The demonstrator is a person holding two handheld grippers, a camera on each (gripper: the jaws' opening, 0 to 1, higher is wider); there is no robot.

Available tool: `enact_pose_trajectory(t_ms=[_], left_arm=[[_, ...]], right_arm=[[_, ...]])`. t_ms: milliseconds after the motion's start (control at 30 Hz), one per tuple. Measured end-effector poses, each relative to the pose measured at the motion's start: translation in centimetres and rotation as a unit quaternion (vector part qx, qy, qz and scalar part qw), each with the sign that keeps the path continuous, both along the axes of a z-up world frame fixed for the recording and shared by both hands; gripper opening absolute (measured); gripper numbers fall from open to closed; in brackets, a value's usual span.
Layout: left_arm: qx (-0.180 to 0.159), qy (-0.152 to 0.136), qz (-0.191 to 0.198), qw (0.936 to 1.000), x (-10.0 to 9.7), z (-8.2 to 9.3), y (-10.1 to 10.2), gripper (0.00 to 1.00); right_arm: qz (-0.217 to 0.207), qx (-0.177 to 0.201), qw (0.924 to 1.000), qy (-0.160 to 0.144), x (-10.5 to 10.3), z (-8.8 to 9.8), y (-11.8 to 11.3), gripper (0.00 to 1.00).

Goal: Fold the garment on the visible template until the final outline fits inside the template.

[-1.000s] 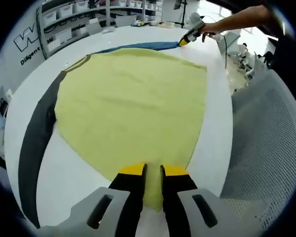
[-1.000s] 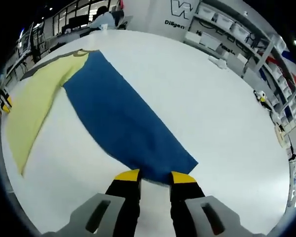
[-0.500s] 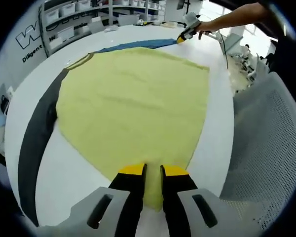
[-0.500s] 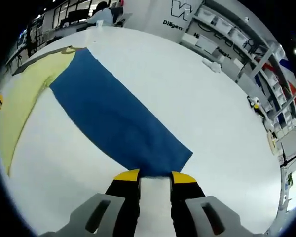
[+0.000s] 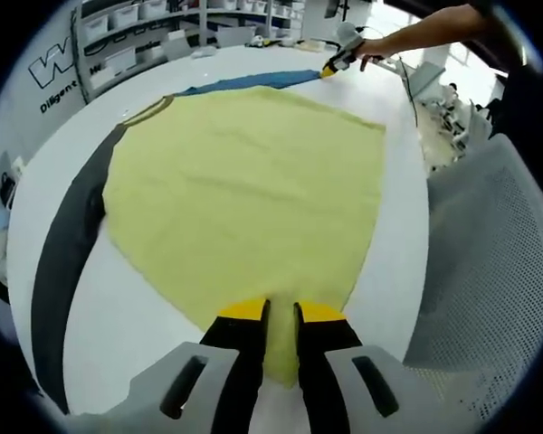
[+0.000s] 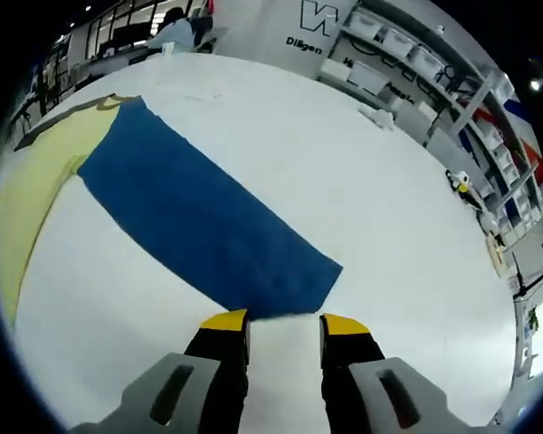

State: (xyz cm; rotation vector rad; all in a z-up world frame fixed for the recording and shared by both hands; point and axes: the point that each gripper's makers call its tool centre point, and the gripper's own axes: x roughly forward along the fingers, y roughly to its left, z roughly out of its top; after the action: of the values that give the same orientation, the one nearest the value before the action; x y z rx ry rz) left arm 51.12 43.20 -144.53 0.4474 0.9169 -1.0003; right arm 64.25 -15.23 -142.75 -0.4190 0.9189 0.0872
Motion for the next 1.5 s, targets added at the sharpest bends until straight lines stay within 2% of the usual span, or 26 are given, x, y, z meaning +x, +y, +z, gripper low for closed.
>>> enact_pose_trajectory(t_ms=[100,333,533,667,933,1133,1267,1500], left_arm=[[-0.004,-0.003,-0.001,1.0,0.1,0.1,-0.1,0.17],[-0.006,-0.006,-0.016,0.9998,0.1,0.1,-0.2,0.17],[-0.011,-0.011,-0.027,0.9995,0.2,0.1,-0.3,0.17],[-0.013,-0.012,-0.03,0.9994,0.2,0.1,-0.3,0.18],[-0.014,-0.02,-0.037,0.999,0.1,0.1,-0.4,0.18],[-0.018,-0.024,-0.041,0.9987,-0.1,0.2,-0.5,0.18],[-0.02,-0.029,-0.049,0.9982,-0.1,0.2,-0.4,0.19],[-0.018,-0.032,-0.053,0.9979,-0.1,0.2,-0.4,0.2]], right_arm=[[0.01,0.004,0.9999,-0.008,-0.6,0.4,0.8,0.26],[0.008,0.041,0.9988,-0.024,-2.1,1.3,3.1,0.33],[0.049,0.057,0.9962,-0.044,-2.7,2.9,7.0,0.36],[0.07,0.062,0.9946,-0.046,-3.1,3.3,8.8,0.39],[0.083,0.096,0.9909,-0.044,-3.6,2.9,11.1,0.44],[0.123,0.125,0.9836,-0.042,-5.2,2.5,15.5,0.47],[0.151,0.132,0.9792,-0.029,-6.5,1.8,18.2,0.5],[0.174,0.146,0.9737,-0.012,-8.7,0.6,21.2,0.55]])
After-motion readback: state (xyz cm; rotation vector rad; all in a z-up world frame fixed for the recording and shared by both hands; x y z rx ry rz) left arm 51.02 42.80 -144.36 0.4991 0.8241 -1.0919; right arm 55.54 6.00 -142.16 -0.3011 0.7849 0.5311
